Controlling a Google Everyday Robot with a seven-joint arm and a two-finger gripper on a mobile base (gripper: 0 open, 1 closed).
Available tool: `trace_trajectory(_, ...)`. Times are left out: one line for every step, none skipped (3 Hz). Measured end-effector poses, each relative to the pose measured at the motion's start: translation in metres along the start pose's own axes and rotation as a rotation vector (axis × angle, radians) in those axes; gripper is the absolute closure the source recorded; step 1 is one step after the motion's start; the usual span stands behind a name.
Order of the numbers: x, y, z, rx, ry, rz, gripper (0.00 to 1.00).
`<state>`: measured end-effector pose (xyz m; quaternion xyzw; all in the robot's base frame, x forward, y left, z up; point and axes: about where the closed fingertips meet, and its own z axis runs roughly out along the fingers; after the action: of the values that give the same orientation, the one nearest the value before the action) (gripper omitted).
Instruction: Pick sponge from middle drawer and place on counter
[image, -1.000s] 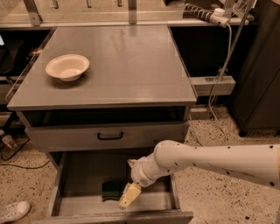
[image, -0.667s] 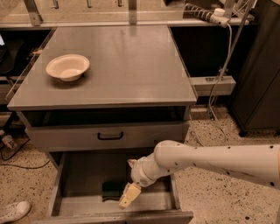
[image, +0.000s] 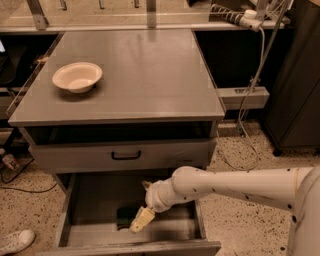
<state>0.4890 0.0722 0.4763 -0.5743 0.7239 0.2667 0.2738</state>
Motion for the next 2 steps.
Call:
trace_trajectory(0.0171,-0.0145,0.0391,-0.006,-0.06,0.033,0.0)
trace_trajectory(0.0223,-0.0098,0.0468,-0.019,-0.067,0.04,0.0)
